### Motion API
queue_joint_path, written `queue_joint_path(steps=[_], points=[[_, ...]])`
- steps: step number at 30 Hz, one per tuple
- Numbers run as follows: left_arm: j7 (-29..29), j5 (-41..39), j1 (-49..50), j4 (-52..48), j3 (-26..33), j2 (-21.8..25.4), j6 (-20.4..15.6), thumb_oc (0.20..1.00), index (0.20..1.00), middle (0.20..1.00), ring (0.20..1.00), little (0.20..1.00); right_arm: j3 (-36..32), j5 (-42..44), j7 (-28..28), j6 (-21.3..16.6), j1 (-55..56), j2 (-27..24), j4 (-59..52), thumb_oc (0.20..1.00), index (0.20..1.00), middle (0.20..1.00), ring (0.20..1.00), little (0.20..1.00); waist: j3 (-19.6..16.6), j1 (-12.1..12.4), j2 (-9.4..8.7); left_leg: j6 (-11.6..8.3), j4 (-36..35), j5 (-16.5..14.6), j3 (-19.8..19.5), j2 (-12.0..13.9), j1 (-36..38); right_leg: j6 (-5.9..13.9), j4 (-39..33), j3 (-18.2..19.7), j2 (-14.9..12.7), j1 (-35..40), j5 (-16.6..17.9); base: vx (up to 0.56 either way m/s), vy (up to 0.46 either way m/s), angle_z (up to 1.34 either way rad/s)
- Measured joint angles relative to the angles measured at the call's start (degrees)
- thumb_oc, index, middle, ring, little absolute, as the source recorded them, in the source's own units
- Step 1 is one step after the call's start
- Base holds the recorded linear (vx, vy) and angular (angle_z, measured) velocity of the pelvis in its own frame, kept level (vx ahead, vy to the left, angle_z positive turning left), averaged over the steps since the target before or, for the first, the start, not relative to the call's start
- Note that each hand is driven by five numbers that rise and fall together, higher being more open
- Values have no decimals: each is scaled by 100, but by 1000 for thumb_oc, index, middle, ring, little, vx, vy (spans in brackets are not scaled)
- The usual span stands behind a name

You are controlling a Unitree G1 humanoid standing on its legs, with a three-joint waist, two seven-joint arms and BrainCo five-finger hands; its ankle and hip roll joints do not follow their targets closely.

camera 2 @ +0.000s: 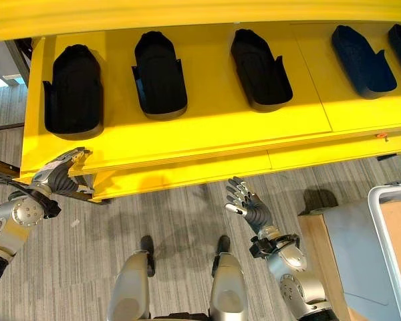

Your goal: Move parts from the plastic box to the shelf.

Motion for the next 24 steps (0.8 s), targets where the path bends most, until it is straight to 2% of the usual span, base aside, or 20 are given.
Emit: queue_joint_path(steps=[12, 24], points=[[20, 5, -353, 413, -82, 40, -4, 1000, 1000, 1000, 1000, 1000, 1, 1, 66, 0, 80, -1, 0, 1000, 1000, 1000, 1000, 1000, 1, 8, -1, -16, 34, -16, 75, 20, -17, -9, 166, 122, 8, -135, -37, 4, 0, -3], [23, 2, -1072, 1143, -406, 352, 101, 1000, 1000, 1000, 1000, 1000, 14, 9, 93, 2, 110, -12, 0, 1000, 1000, 1000, 1000, 1000, 25, -72, -32, -17, 122, -52, 71, 45, -45, -24, 195, 134, 21, -150, -64, 0, 0, 0]])
